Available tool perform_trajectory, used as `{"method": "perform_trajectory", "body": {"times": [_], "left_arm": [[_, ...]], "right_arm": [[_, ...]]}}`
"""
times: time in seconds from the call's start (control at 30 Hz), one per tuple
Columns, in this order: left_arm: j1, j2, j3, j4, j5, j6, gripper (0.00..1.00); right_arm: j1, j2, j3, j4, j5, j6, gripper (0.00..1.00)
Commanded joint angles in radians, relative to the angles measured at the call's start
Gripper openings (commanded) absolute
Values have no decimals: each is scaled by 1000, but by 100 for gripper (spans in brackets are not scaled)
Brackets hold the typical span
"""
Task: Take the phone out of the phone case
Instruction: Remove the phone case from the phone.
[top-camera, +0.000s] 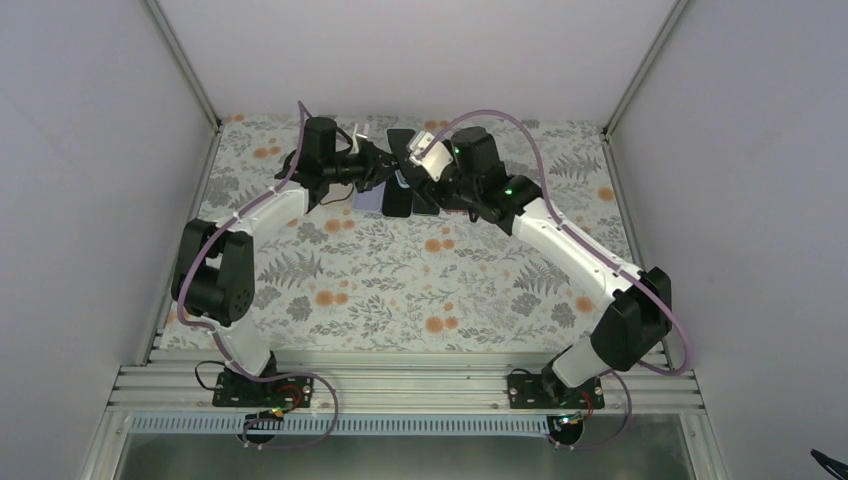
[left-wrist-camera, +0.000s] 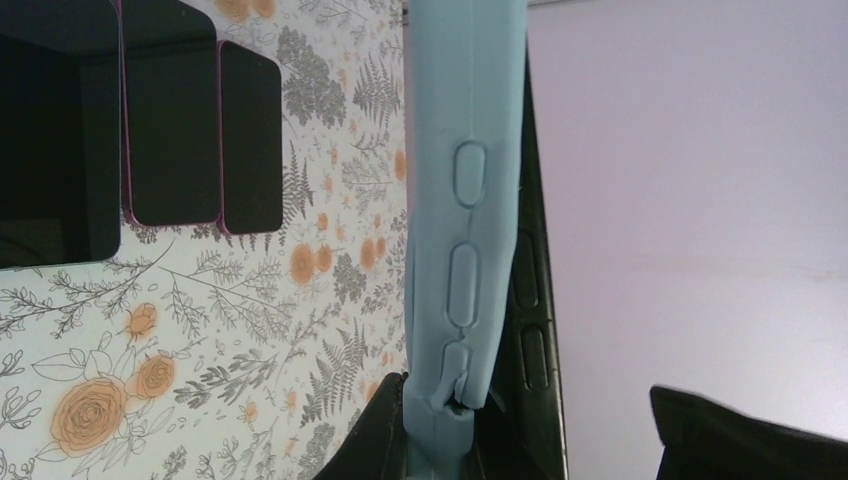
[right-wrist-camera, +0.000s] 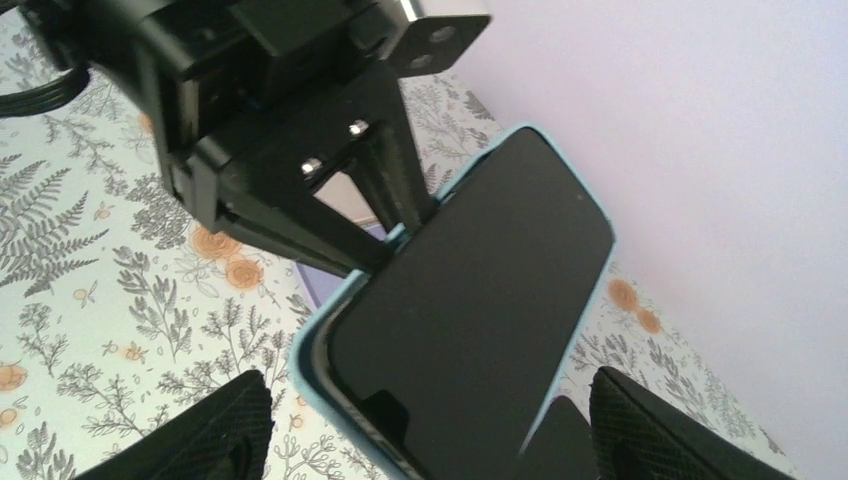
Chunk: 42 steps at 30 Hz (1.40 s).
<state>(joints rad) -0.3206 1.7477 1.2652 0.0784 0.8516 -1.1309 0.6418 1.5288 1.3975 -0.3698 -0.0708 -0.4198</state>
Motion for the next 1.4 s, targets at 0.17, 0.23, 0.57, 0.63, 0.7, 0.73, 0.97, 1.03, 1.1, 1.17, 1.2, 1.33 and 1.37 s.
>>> {"method": "perform_trajectory", "body": {"times": [0.17, 0.23, 0.57, 0.63, 0.7, 0.73, 0.97, 1.03, 1.1, 1.17, 1.2, 1.33, 1.37], "left_arm": [[4, -10, 30, 47, 11, -24, 2], [3, -11, 29, 46, 8, -24, 2], [2, -15, 22, 50, 7, -40, 2], [2, -14, 20, 49, 7, -43, 2], [2, -14, 19, 50, 9, -47, 2], [2, -15, 19, 50, 10, -48, 2], [-3, -21, 14, 48, 17, -43, 2], [-7, -23, 10, 47, 19, -42, 2], [-9, -22, 9, 49, 26, -47, 2], [-14, -15, 7, 57, 38, -56, 2], [-16, -12, 8, 59, 45, -59, 2], [-26, -5, 7, 63, 61, -56, 2], [-30, -6, 5, 63, 61, -55, 2]], "right_arm": [[38, 22, -45, 73, 92, -49, 71], [39, 19, -57, 98, 106, -52, 69], [76, 41, -127, 244, 247, -172, 64], [90, 46, -157, 289, 294, -221, 62], [104, 48, -193, 363, 348, -281, 60], [110, 50, -210, 398, 373, -310, 59], [125, 78, -279, 595, 500, -448, 53], [125, 87, -288, 644, 518, -479, 52], [125, 96, -297, 696, 528, -509, 51], [125, 103, -305, 747, 531, -547, 50], [125, 108, -311, 774, 530, -566, 50], [125, 127, -313, 830, 523, -601, 50], [124, 127, -311, 830, 518, -603, 49]]}}
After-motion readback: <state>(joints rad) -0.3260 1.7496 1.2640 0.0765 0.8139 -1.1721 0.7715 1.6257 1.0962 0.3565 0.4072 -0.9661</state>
